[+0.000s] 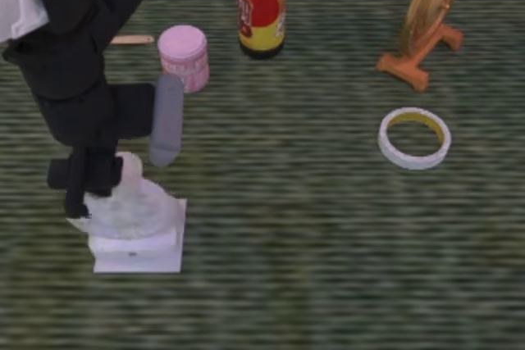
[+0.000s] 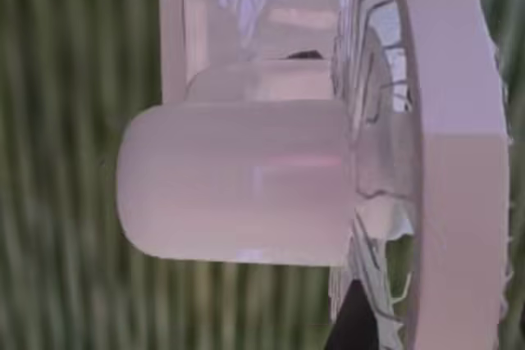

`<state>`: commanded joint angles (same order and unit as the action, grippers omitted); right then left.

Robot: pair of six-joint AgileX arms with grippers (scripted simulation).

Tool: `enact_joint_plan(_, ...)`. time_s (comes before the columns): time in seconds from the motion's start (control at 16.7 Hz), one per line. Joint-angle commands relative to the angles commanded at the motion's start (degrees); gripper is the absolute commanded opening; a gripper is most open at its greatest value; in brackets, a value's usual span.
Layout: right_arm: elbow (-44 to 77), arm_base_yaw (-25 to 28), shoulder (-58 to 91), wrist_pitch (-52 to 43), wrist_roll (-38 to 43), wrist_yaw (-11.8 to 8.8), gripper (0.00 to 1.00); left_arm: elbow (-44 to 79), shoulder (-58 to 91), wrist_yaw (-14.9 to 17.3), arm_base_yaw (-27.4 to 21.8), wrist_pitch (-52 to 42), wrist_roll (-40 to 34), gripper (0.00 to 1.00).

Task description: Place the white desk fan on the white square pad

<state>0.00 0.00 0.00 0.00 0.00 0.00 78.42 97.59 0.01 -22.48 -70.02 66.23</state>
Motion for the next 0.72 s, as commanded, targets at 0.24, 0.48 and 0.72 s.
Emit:
enact_joint_plan(0.24,0.0,0.0,0.0,0.0,0.0,0.0,1.00,0.0,0.0,0.0,0.0,0.0,0.0,0.83)
enact_joint_plan(0.48,0.0,0.0,0.0,0.0,0.0,0.0,1.00,0.0,0.0,0.0,0.0,0.0,0.0,1.00)
enact_joint_plan(0.72,0.0,0.0,0.0,0.0,0.0,0.0,1.00,0.0,0.0,0.0,0.0,0.0,0.0,1.00)
